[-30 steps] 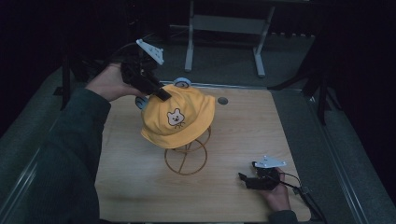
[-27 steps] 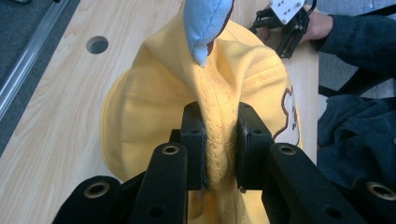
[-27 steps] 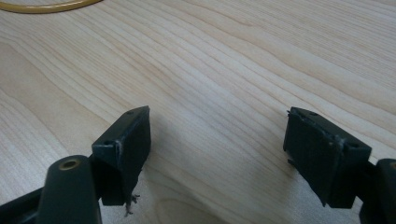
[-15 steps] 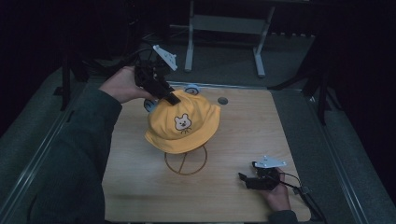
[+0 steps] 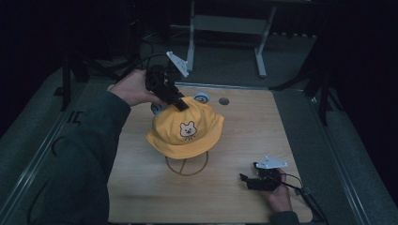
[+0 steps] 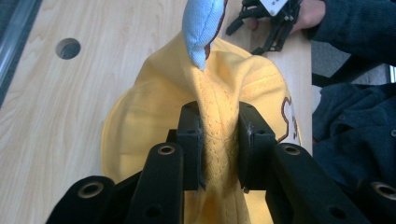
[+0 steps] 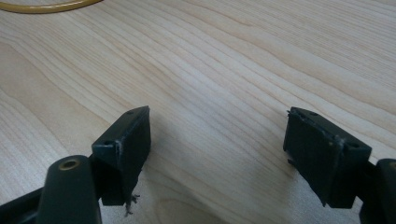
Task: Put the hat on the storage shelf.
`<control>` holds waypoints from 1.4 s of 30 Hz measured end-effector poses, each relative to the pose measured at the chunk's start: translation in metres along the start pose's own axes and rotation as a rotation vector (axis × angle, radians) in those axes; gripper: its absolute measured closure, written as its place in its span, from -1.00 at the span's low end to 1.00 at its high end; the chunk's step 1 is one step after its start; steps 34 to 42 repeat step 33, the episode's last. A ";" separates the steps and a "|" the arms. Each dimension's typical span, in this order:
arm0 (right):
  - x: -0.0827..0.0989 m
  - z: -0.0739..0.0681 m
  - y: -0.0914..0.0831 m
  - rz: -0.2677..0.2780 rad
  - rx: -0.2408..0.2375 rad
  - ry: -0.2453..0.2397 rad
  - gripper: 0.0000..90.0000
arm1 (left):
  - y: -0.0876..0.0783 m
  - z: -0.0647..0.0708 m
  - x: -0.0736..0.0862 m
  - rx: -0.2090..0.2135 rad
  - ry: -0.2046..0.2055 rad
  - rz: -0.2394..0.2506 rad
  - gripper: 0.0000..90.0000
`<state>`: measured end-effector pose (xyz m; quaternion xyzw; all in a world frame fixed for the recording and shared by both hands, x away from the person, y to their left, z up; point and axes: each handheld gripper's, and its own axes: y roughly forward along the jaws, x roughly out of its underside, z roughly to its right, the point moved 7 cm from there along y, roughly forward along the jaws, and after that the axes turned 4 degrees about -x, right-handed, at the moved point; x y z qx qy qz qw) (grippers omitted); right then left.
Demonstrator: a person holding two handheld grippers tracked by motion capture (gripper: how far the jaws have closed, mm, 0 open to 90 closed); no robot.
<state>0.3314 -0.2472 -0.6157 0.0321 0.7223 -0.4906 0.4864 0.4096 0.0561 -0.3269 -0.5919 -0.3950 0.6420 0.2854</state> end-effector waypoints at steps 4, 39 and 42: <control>0.000 0.000 0.000 0.000 0.000 0.000 -0.49 | 0.000 0.004 -0.003 0.029 0.006 0.017 0.50; 0.000 0.000 0.000 0.000 0.000 0.000 -0.49 | -0.046 -0.018 0.018 -0.152 -0.106 0.165 0.02; 0.000 0.000 0.000 0.000 0.000 0.000 -0.49 | -0.046 -0.018 0.018 -0.152 -0.106 0.165 0.02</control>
